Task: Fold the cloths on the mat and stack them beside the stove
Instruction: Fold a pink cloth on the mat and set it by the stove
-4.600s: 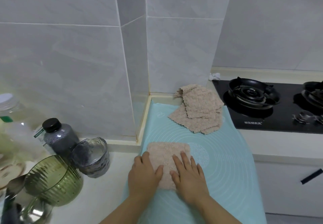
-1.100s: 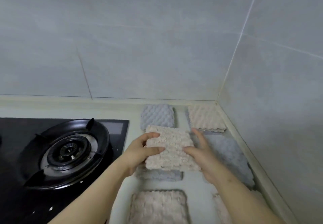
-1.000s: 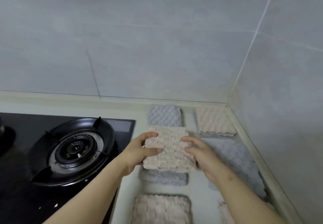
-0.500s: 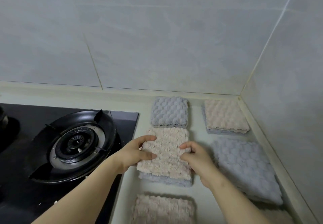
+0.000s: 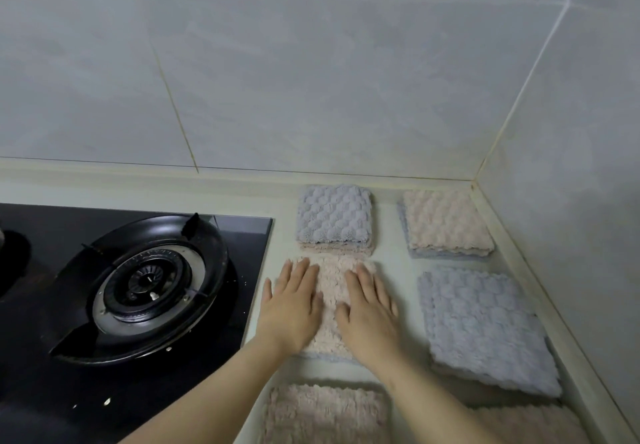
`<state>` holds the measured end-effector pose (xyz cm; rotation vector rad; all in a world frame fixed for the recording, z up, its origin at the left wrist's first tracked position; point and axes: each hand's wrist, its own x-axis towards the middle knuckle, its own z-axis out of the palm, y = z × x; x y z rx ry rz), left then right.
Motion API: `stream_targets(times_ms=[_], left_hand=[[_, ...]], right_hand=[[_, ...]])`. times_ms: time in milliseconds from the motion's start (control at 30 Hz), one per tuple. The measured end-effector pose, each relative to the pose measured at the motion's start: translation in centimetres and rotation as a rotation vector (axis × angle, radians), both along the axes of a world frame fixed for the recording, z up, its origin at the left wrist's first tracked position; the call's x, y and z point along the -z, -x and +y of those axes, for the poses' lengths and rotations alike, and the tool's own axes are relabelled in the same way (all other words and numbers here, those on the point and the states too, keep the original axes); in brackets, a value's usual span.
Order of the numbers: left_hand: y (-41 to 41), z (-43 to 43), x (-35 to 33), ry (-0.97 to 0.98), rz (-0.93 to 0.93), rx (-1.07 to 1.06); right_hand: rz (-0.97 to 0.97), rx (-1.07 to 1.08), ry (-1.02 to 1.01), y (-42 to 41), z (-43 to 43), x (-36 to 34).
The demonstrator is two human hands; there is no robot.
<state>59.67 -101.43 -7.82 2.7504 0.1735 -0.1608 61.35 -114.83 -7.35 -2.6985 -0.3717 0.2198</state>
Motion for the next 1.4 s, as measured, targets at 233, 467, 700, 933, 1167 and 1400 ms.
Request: stream_targets(times_ms=[233, 467, 700, 933, 1167, 1400], left_hand=[[-0.1, -0.4, 2.0, -0.119, -0.046, -0.042], [-0.1, -0.5, 2.3, -0.119, -0.069, -0.038], [-0.2, -0.6, 2.4, -0.109, -0.092, -0.050], [-0.1, -0.7, 2.5, -0.099, -0.100, -0.088], [0.3, -0.8, 1.3, -0.074, 0.011, -0.122], [5.7, 1.9, -3.5, 0.397, -0.381, -0.338]], right_hand=[[-0.007, 0.049, 0.079, -0.4, 0.5, 2.2], [-0.021, 0.052, 0.036, -0.4, 0.4, 2.5], [-0.152, 0.104, 0.081, -0.5, 0.7, 3.7], [-0.197, 0.103, 0.087, -0.7, 0.8, 3.9], [-0.007, 0.005, 0.124, -0.3, 0.3, 1.6], [-0.143, -0.078, -0.052, 3.6, 4.2, -4.4]])
